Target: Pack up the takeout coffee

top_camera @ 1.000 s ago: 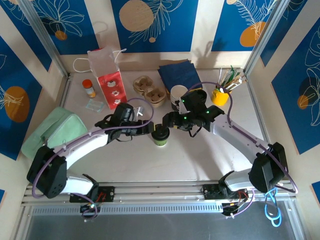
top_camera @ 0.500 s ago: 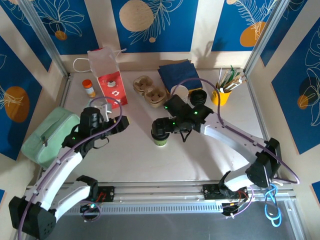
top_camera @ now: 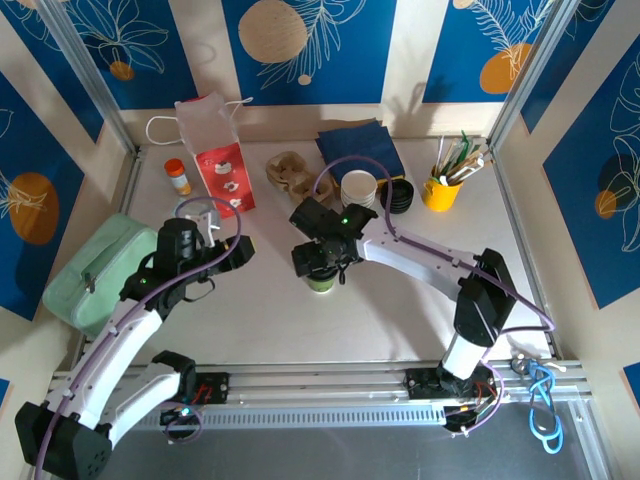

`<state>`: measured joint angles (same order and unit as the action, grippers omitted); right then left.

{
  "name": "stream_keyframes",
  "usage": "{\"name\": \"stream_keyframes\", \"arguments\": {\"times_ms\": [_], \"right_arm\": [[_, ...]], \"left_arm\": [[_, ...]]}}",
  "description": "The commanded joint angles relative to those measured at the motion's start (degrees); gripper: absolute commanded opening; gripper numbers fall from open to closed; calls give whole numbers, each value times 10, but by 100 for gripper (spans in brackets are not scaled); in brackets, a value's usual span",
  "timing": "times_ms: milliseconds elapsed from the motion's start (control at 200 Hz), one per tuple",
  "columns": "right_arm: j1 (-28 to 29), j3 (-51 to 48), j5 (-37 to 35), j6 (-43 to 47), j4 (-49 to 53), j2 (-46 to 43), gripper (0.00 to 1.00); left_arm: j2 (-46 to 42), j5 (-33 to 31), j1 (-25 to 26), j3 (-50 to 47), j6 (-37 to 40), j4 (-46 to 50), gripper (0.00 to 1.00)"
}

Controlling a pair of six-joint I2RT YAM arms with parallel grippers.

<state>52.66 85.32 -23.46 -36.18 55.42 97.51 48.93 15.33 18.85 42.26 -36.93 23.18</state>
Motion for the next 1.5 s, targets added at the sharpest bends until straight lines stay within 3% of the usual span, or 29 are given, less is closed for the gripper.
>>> {"name": "stream_keyframes", "arguments": {"times_ms": [0, 610, 1491], "right_arm": [[7, 25, -18, 4, 23, 14, 99], [12, 53, -26, 6, 41, 63, 82], [10, 54, -34, 7, 64, 94, 78]], "left_arm": [[-1, -4, -6, -9, 14, 1, 63], [-2, 0, -8, -31, 6, -6, 62], [24, 4, -12, -37, -7, -25, 63]]}}
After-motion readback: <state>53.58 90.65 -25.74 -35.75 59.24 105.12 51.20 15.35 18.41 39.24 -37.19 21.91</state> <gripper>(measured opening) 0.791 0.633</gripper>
